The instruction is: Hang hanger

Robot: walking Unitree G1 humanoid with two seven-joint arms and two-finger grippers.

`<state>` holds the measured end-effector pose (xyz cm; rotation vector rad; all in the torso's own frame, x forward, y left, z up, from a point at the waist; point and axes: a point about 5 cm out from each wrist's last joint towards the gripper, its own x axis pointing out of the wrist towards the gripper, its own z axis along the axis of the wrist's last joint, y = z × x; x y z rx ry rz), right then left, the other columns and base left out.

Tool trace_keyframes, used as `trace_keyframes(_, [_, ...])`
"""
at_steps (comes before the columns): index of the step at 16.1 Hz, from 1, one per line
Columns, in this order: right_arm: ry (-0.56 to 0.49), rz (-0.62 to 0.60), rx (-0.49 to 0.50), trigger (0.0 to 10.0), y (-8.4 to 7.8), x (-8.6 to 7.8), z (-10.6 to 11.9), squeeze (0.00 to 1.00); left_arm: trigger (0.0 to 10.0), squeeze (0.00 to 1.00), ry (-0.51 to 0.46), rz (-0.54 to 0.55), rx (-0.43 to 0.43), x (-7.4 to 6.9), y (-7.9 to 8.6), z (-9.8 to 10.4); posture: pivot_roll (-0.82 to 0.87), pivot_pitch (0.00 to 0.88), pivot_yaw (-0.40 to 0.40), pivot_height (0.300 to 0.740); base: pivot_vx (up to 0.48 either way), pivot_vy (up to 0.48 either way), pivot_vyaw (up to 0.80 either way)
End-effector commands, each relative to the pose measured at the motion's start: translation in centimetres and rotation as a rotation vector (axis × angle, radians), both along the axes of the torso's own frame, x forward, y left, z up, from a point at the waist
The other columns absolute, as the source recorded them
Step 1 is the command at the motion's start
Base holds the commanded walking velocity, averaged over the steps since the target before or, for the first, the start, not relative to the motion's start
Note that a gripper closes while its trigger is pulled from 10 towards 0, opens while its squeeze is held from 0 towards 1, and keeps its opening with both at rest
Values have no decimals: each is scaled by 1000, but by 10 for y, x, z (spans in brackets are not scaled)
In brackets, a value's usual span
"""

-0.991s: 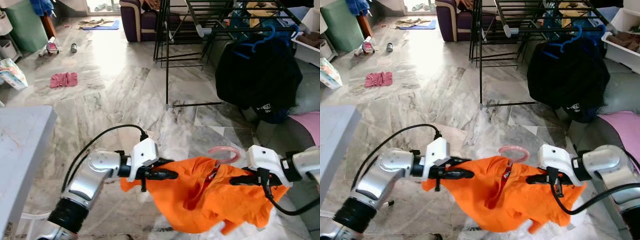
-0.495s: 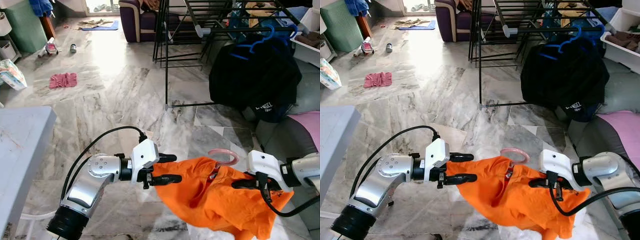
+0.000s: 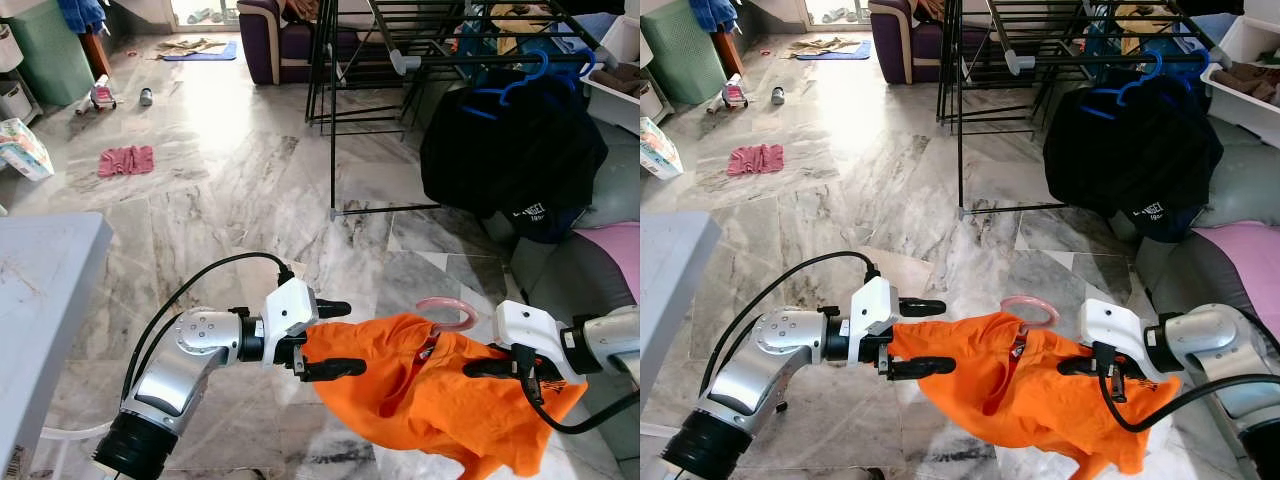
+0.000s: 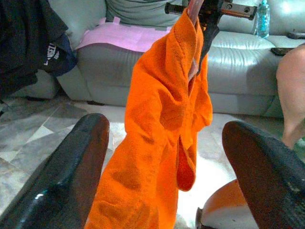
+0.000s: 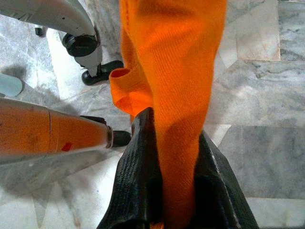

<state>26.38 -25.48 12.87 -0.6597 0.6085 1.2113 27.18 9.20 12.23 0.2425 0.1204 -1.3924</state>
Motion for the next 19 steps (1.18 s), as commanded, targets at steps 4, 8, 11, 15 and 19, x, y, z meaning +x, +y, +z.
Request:
trace_keyframes(4, [-192, -149, 213, 0, 36, 9, -14, 0, 10000, 1000, -46, 240, -15, 13, 29, -1, 4, 94, -18, 740, 0, 0, 0])
trace_keyframes(8, [-240, -178, 170, 0, 37, 18, -16, 0, 10000, 1000, -17, 210, -5, 23, 31, -1, 2, 54, -1, 740, 0, 0, 0])
trace_keyframes(11, [-236, -245, 122, 0, 36, 19, -29, 0, 10000, 1000, -86, 308, 39, 33, 42, -9, -2, 26, 6, 740, 0, 0, 0])
trace_keyframes(15, [-263, -555, 111, 0, 35, 22, -52, 0, 10000, 1000, -131, 870, -35, 52, 77, -24, -6, 0, 7, 740, 0, 0, 0])
trace_keyframes(19, [-320, -927, 245, 0, 39, 24, -57, 0, 10000, 1000, -204, 1205, -127, 41, 96, -30, 7, 0, 0, 740, 0, 0, 0])
